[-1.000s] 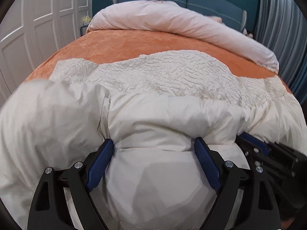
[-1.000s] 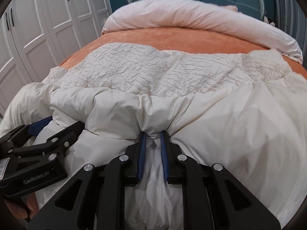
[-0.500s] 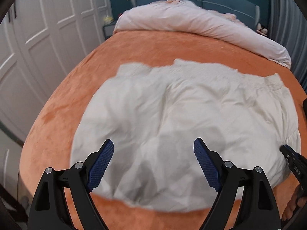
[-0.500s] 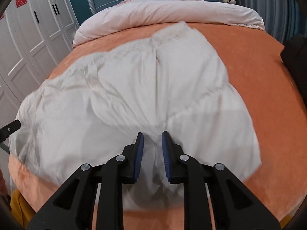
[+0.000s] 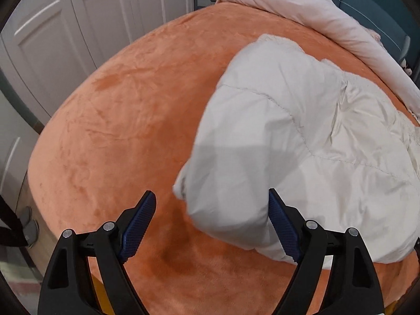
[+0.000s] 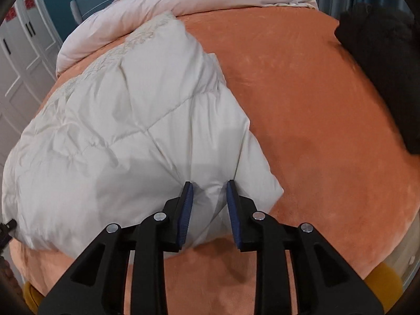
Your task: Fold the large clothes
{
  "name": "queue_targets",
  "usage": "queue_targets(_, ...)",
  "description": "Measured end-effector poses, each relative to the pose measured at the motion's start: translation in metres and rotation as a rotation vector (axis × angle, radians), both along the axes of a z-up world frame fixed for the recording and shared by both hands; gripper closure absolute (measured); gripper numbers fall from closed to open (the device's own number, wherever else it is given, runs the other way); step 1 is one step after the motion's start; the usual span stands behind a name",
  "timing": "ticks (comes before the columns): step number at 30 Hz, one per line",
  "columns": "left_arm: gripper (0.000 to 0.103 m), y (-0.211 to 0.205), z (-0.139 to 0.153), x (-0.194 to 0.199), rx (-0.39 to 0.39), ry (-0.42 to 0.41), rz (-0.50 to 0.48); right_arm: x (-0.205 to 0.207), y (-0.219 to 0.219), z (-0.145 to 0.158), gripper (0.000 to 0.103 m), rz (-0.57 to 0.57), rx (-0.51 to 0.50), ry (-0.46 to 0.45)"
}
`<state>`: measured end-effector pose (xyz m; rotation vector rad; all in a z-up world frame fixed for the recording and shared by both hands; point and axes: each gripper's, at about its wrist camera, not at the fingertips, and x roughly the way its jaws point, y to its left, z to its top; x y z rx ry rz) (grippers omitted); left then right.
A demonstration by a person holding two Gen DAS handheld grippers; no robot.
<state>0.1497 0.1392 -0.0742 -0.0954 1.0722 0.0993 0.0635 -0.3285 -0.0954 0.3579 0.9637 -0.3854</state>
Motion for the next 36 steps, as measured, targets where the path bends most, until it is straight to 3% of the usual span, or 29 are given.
queue_targets(3, 0.022, -0.008, 0.008, -0.005, 0.061, -0.031, -0.031, 0.002, 0.009, 0.016, 0.077, 0.005, -0.035, 0.001)
queue_targets(7, 0.022, -0.018, 0.016, -0.006, 0.043, -0.049, -0.051, 0.009, 0.034, 0.059, 0.076, 0.073, -0.047, -0.112)
queue_targets(10, 0.022, -0.021, 0.018, -0.002, 0.043, -0.053, -0.057, 0.028, 0.061, 0.073, 0.075, 0.151, -0.093, -0.134)
queue_targets(16, 0.022, -0.013, 0.007, 0.000, 0.030, -0.021, -0.041, 0.056, 0.077, 0.013, 0.074, 0.203, -0.050, -0.003)
queue_targets(18, 0.022, -0.004, 0.001, 0.000, 0.005, -0.010, -0.033, 0.058, 0.082, 0.012, 0.074, 0.217, -0.085, 0.011)
queue_targets(20, 0.022, 0.007, -0.003, -0.001, -0.070, 0.005, -0.023, 0.065, 0.088, 0.025, 0.072, 0.221, -0.102, 0.036)
queue_targets(23, 0.022, 0.033, -0.006, -0.002, -0.322, 0.009, 0.021, 0.072, 0.101, 0.059, 0.072, 0.259, -0.070, -0.040)
queue_targets(24, 0.022, 0.043, -0.009, -0.001, -0.445, 0.001, 0.050, 0.082, 0.110, 0.075, 0.072, 0.282, -0.069, -0.071)
queue_targets(27, 0.022, 0.054, -0.020, 0.004, -0.608, 0.012, 0.115, 0.113, 0.138, 0.096, 0.072, 0.358, -0.048, -0.103)
queue_targets(31, 0.022, 0.051, -0.040, 0.015, -0.698, 0.044, 0.171, 0.163, 0.166, 0.081, 0.072, 0.409, -0.027, -0.059)
queue_targets(33, 0.021, 0.047, -0.047, 0.020, -0.739, 0.045, 0.186, 0.179, 0.167, 0.057, 0.072, 0.411, 0.000, 0.003)
queue_targets(36, 0.019, 0.039, -0.047, 0.029, -0.736, 0.030, 0.175, 0.195, 0.164, 0.016, 0.071, 0.403, 0.076, 0.107)
